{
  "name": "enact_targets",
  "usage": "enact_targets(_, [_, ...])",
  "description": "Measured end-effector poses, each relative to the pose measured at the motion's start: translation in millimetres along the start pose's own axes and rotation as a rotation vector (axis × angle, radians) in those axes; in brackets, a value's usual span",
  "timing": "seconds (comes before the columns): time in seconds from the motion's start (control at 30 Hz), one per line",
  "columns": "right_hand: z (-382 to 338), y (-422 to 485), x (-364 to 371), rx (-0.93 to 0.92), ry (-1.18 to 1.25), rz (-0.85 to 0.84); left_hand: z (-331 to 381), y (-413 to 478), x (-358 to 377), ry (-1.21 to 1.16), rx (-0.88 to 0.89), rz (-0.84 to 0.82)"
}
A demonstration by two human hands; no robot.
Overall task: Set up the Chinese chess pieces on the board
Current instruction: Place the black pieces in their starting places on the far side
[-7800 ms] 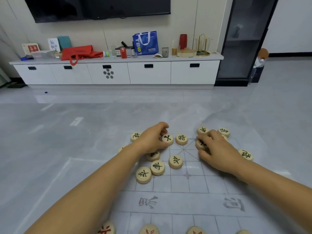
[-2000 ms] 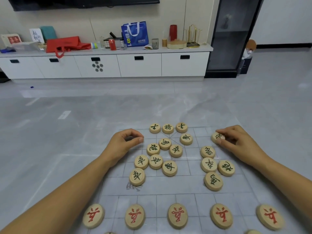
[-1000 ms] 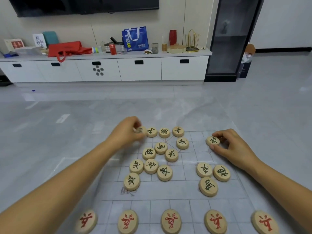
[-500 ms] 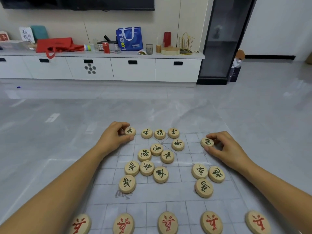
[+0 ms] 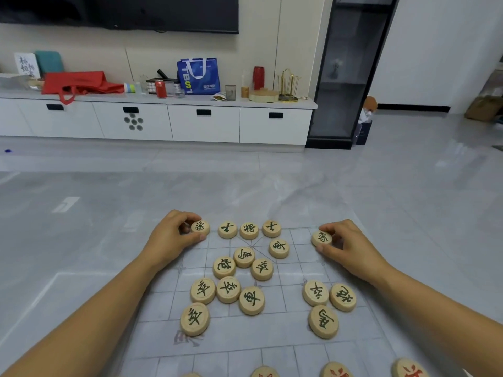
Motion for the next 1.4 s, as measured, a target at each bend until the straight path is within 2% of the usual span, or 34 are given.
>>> enact_targets(0.17, [-19.9,26.4,0.0,-0.028,0.026,0.083,-0.2,-0.4,0.0,-0.031,-0.01,0.001])
enact_targets(0.3, [-17.9,34.0,13.5,-0.027,-0.056,0.088,0.1,-1.0,0.0,-0.067,-0.022,-0.011])
enact_targets(0.9, [-18.9,31.9,16.7,-0.007,-0.058,0.048,-2.7,0.2,6.1,0.011,-0.002,-0.102])
enact_targets(1.4, [-19.7,31.5,17.3,0.004,-0.063,0.012,3.9,-1.5,5.6,0.016,0.021,-0.052])
Point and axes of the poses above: each hand's wrist, its own y-axis towards the middle knuckle, its own x-axis out of the palm, z = x × y, the point moved 8 cm from there along y, towards the middle knuckle, and after that the axes turned 10 degrees about -y, right-handed, at the moved point
